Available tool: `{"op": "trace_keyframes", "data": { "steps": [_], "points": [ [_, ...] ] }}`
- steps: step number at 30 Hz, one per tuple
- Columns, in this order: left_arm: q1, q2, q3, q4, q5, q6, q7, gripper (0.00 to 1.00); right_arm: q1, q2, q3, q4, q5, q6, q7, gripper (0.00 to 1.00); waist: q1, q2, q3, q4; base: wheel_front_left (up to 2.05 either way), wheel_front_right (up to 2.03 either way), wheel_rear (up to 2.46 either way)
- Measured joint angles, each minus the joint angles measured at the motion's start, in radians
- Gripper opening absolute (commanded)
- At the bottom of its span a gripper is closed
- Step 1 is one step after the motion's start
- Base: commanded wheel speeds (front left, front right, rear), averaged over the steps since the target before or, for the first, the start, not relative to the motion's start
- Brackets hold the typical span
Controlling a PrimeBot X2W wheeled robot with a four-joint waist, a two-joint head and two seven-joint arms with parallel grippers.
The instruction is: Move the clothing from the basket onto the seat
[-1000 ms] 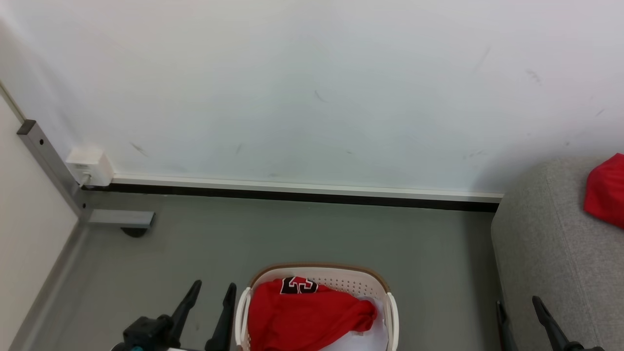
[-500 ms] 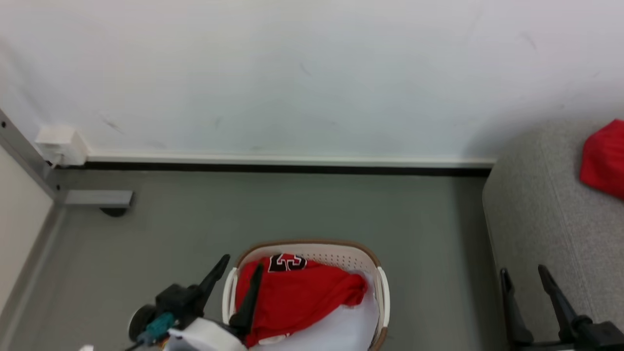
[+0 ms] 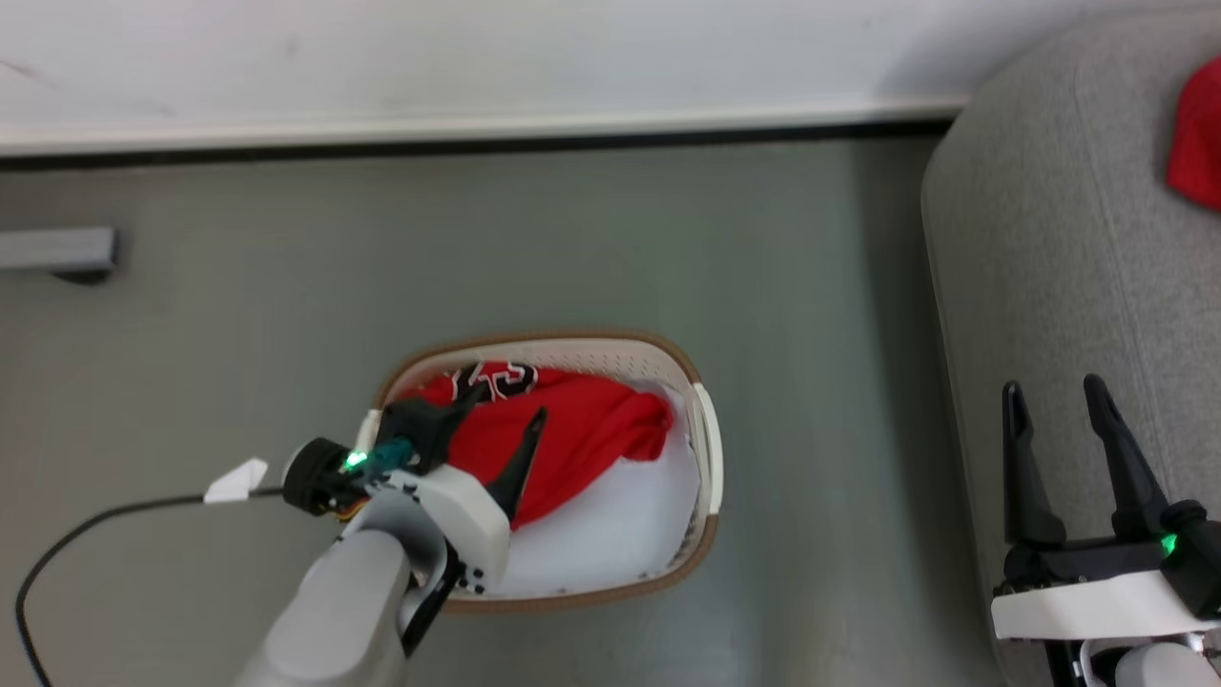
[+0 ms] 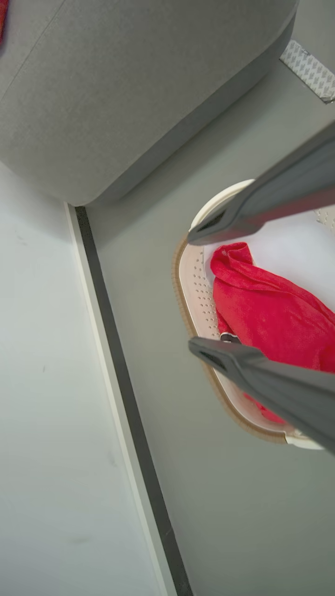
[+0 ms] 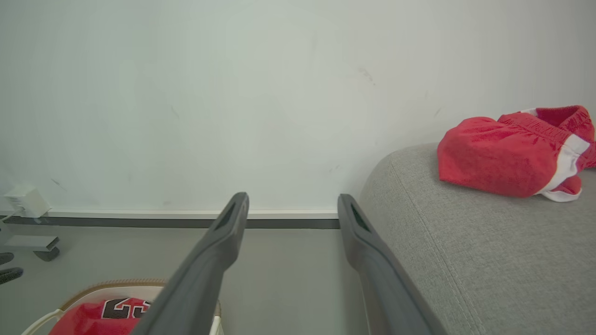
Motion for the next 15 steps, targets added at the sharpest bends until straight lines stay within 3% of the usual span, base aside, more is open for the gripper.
{"op": "trace_keyframes", "data": {
  "steps": [7,15],
  "points": [
    [-0.146,-0.013,-0.032,0.184,0.007,0.002,0.018,1.00,-0.058,0.000,-0.001,-0.025,0.013,0.000,0.000,1.00,0.0000,0.0000,0.142,-0.046,0.00,0.00,0.00],
    [-0.285,-0.020,-0.062,0.341,0.040,0.033,0.017,1.00,-0.108,0.000,0.009,-0.058,0.021,0.000,0.000,1.00,0.0000,0.0000,0.269,-0.085,0.00,0.00,0.00]
  ]
}}
